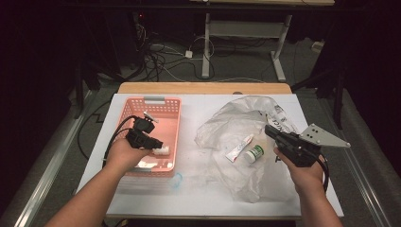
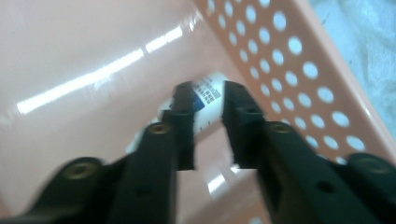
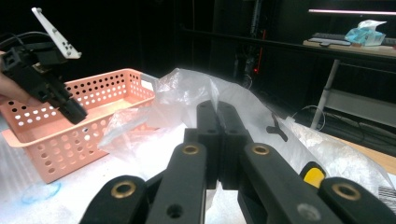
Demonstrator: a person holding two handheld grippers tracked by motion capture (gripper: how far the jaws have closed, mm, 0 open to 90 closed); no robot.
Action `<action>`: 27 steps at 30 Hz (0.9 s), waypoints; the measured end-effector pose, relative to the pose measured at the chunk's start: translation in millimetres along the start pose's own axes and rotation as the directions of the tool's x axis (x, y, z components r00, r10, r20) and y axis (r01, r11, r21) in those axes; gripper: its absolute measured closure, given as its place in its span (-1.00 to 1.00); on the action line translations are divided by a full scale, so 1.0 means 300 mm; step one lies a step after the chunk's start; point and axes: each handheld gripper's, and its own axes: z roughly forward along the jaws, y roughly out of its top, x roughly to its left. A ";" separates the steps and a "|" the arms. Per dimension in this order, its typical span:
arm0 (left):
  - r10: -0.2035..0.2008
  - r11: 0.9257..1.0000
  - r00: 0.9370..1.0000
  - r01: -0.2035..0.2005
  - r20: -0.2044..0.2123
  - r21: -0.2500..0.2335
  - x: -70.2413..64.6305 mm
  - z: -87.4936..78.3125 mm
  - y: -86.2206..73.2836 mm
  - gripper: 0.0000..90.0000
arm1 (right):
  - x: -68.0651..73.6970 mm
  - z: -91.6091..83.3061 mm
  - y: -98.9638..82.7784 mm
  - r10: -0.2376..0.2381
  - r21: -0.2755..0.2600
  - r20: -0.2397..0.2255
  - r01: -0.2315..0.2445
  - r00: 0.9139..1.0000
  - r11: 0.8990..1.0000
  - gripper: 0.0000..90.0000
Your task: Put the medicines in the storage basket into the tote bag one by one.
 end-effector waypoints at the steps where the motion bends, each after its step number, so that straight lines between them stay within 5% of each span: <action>1: 0.023 1.000 1.000 -0.023 -0.005 0.006 0.004 0.009 0.002 0.21 | 0.001 -0.001 0.001 -0.001 0.000 -0.001 0.001 1.000 1.000 1.00; 6: 0.065 0.997 0.998 -0.065 0.014 0.033 0.019 0.059 0.021 -0.21 | -0.002 0.002 -0.003 0.002 0.004 -0.002 -0.002 1.000 1.000 1.00; 14: 0.099 0.985 0.995 -0.098 -0.002 0.141 0.035 0.150 0.038 -0.21 | -0.002 0.003 -0.003 0.004 0.003 -0.005 -0.004 1.000 1.000 1.00; 19: 0.109 0.979 0.994 -0.108 0.003 0.173 0.042 0.178 0.040 -0.02 | -0.002 0.003 -0.004 -0.001 0.005 -0.007 0.001 1.000 1.000 1.00; 27: 0.078 0.985 0.997 -0.079 0.014 0.152 0.050 0.177 0.041 0.26 | -0.003 0.004 -0.006 0.001 0.010 -0.007 0.000 1.000 1.000 1.00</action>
